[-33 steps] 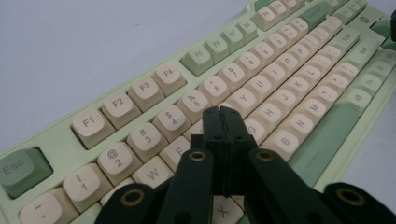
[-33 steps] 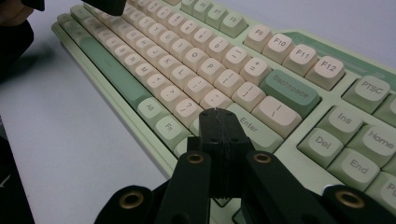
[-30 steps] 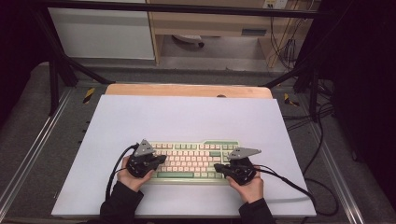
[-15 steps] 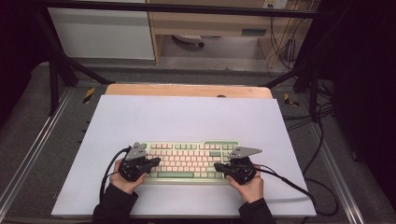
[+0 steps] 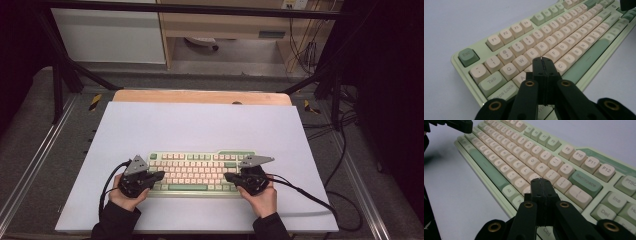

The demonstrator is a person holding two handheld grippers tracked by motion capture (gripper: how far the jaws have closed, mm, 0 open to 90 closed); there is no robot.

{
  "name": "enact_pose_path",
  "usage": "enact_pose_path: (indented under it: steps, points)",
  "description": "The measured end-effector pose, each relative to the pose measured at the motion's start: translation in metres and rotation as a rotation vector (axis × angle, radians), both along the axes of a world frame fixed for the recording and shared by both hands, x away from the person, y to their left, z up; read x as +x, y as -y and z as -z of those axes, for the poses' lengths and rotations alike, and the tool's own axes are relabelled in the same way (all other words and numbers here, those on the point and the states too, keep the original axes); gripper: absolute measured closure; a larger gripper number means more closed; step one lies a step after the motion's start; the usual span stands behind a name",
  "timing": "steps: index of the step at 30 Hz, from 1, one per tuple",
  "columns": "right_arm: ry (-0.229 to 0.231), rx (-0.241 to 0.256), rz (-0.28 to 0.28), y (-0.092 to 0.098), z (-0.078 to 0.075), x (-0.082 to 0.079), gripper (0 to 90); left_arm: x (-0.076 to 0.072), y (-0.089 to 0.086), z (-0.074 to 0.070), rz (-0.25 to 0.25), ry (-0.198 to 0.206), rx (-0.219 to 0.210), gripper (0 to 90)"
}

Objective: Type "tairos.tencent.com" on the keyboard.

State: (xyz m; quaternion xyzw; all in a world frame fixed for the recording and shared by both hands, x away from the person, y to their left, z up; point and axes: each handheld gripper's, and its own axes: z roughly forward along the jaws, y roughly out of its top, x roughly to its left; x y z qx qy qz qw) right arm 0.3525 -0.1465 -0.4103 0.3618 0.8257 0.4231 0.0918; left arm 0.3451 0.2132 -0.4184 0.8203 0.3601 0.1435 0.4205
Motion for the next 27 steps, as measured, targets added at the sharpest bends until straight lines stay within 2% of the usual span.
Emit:
enact_pose_path:
  steps: [7,14,22,27]
  points:
    - [0.005,0.004,-0.010,-0.016,-0.003,0.007,90.0,-0.002,-0.007,0.001,-0.006,-0.002,-0.005,90.0]
    - [0.006,-0.012,0.006,-0.036,-0.005,0.019,90.0,-0.002,-0.010,0.001,-0.011,-0.002,-0.011,90.0]
    - [0.004,-0.044,0.007,-0.055,0.002,0.032,90.0,-0.001,-0.010,0.001,-0.010,-0.003,-0.014,90.0]
    - [-0.011,-0.046,0.012,-0.061,0.007,0.037,90.0,-0.001,-0.010,0.001,-0.012,-0.005,-0.015,90.0]
